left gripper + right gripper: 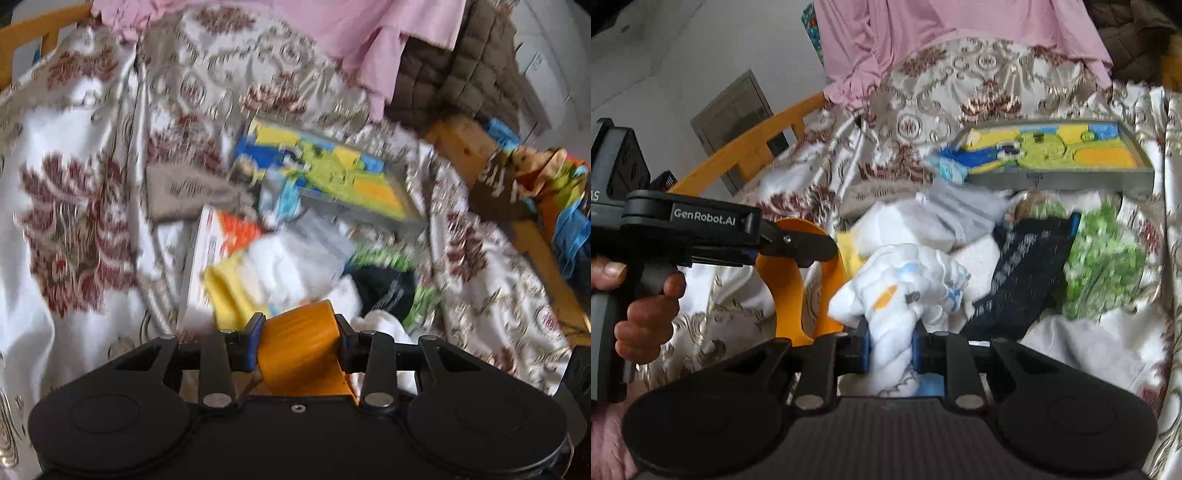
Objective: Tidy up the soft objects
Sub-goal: 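Carry the orange strap and white cloth with both tools toward the frog tray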
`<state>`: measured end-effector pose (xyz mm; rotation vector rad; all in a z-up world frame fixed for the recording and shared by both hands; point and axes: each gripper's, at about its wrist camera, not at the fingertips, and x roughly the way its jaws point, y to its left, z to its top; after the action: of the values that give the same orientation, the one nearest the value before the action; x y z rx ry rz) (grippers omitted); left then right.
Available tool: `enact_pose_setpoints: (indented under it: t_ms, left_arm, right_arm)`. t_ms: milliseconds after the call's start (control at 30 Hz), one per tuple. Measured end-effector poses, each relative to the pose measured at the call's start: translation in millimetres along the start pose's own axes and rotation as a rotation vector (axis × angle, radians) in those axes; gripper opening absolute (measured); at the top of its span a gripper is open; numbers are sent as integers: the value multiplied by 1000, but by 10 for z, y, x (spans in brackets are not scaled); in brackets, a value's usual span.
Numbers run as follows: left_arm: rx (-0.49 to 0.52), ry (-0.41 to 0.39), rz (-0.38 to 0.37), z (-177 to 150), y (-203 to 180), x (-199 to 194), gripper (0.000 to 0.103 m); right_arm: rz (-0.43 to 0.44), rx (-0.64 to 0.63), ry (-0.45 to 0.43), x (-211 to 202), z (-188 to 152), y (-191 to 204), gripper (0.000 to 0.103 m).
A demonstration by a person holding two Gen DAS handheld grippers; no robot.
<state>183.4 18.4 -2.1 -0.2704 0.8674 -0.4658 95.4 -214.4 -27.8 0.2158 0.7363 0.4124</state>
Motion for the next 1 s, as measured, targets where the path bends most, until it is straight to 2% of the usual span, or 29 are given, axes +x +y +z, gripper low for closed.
enact_pose_setpoints:
  t_ms: [267,400,500,700,800,1000]
  left_arm:
    - [-15,-161,-28,513,-120,-8,40]
    - [-31,-240,-11,872,-163,191,40]
    - [-39,-279,16,1173,-205,491,40]
    - [-55,-297,58,1651,-230,1251,40]
    - [-51,-278,100,1810,-225,1635,41]
    - [-69,-237,164,1967,-26,2217,41]
  right_arm:
    - [1,-5,-138,-150,515,-139,23]
    - [-19,10,-192,-45,879,-351,23]
    - [-14,60,-235,103,1225,-610,23]
    - [-45,217,-318,590,1786,-1288,23]
    - [-38,325,-318,930,1940,-1626,23]
    - [-56,416,-247,1527,2104,-2011,23]
